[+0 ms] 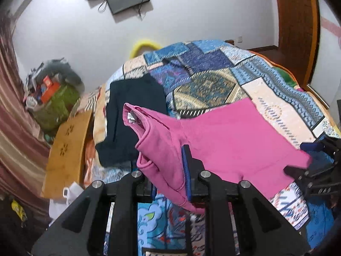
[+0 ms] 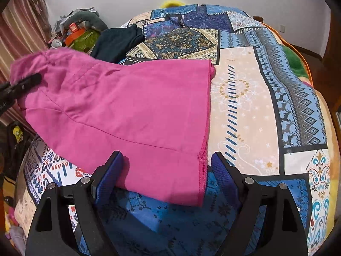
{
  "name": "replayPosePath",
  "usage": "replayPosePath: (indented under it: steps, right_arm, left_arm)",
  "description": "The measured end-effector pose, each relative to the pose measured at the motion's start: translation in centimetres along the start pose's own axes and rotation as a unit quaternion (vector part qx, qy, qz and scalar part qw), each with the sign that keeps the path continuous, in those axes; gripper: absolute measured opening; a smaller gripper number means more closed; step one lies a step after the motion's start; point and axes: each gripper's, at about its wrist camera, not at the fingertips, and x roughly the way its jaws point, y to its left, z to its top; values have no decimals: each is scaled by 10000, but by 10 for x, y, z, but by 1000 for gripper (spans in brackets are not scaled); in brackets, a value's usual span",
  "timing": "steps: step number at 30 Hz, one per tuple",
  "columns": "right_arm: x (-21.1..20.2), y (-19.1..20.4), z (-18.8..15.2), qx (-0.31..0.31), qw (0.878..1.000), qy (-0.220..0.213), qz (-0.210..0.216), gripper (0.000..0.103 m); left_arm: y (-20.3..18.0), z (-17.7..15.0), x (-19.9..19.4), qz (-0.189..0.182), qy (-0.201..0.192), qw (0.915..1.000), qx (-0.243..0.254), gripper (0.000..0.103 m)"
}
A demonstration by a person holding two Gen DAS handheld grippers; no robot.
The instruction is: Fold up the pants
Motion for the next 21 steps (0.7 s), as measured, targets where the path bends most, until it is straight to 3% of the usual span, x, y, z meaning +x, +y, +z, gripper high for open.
replayPosePath:
  steps: [9, 17, 21]
  right_arm:
    - [0, -3, -2, 102, 9999, 23, 46, 82]
    - [-1, -3, -3, 131, 9999, 10, 49, 82]
    - [-1, -4, -3, 165, 9998, 9, 79, 82]
  left_arm:
    - [-25, 52, -9, -1061, -220, 9941, -46, 19]
    - [-50, 84, 11, -2103, 148, 9770, -328, 15]
    - [-65, 89, 24, -2424, 385, 9686, -397, 15]
